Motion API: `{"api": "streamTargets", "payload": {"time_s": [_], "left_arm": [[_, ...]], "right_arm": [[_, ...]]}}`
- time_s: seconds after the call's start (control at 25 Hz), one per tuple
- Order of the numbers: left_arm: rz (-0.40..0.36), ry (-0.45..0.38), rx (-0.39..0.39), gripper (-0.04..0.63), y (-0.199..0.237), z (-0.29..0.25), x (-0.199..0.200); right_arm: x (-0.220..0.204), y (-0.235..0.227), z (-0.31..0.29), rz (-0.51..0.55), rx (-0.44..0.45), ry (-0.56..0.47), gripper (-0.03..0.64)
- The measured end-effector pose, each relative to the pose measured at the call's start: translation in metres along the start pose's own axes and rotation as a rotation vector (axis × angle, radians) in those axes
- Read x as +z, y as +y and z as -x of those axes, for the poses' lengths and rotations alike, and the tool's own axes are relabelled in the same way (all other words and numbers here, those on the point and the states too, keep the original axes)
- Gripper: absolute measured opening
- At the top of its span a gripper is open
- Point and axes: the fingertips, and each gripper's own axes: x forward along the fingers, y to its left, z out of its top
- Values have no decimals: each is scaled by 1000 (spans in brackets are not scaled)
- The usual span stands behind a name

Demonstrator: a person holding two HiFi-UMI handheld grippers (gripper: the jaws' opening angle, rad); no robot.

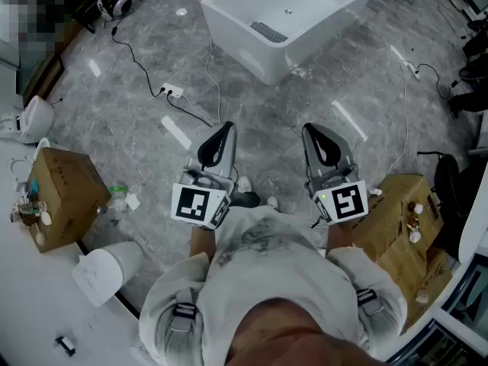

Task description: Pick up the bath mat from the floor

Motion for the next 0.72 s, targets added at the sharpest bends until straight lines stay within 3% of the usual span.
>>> {"api": "streamTargets", "payload": {"time_s": [0.2, 0.72], "left_arm": [[-37, 24, 7, 3, 41, -13, -4], [-26, 27, -75, 3, 133, -65, -3]], "right_arm": [[-4, 11, -43, 3, -9, 2, 2], [-7, 9, -148, 14, -64, 30, 2]]}}
